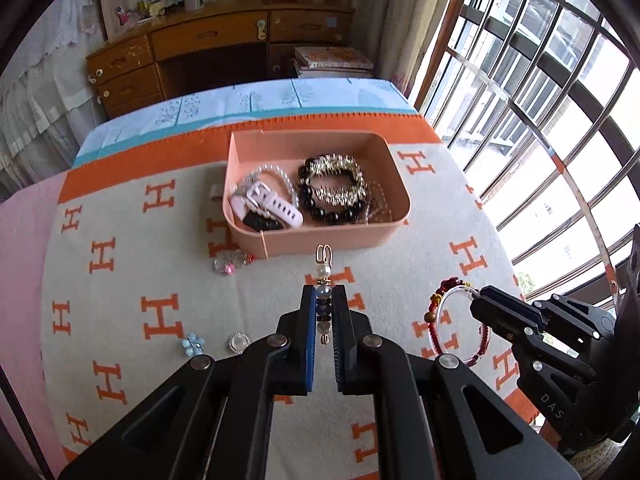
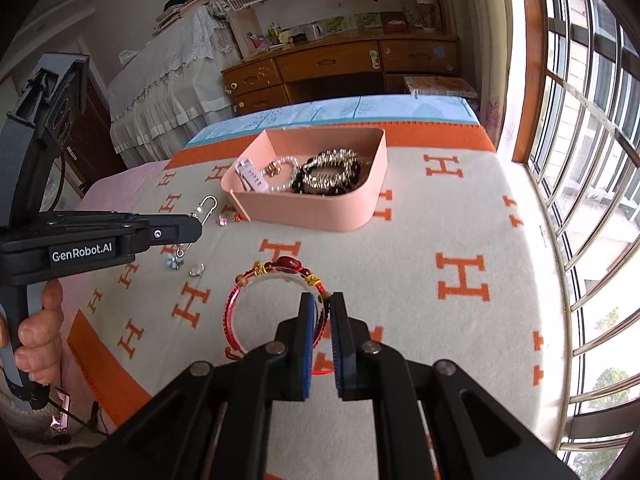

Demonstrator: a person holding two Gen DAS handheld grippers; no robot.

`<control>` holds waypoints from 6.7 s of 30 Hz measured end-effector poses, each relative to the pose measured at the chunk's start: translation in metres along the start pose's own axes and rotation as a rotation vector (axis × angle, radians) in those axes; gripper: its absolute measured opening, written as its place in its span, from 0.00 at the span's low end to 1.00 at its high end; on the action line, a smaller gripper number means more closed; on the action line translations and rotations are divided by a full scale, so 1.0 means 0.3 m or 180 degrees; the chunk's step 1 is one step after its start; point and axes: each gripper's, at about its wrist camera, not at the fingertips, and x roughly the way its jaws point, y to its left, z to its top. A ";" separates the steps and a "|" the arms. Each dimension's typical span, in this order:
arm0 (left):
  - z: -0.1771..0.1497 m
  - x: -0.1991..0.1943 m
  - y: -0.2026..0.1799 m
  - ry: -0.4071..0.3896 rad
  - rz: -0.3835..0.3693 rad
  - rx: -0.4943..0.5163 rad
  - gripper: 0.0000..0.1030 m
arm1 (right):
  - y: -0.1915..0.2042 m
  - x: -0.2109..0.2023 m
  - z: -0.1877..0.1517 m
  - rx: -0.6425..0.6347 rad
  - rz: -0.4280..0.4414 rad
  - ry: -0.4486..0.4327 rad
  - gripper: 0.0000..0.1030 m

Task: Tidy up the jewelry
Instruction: 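Carry the pin and red bracelet into the pink tray and open both tools, then move both open tools back toward the flower brooch and round pearl brooch, then lower the right tool onto the round pearl brooch and close on it, then lower the left tool onto the small blue flower brooch and close on it, then carry both brooches into the pink tray and open both tools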

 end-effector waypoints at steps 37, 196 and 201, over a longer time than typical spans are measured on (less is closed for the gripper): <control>0.410 0.315 0.129 -0.0131 0.0205 0.0294 0.76 | -0.082 0.415 0.450 0.0370 -0.0348 0.0356 0.09; -0.171 -0.073 0.316 -0.0356 0.0146 0.0600 0.18 | 0.356 0.066 -0.010 -0.0671 0.0253 -0.0070 0.16; -0.042 -0.208 0.289 -0.0466 0.0191 0.0475 0.18 | 0.329 -0.083 0.136 -0.0655 0.0204 -0.0288 0.16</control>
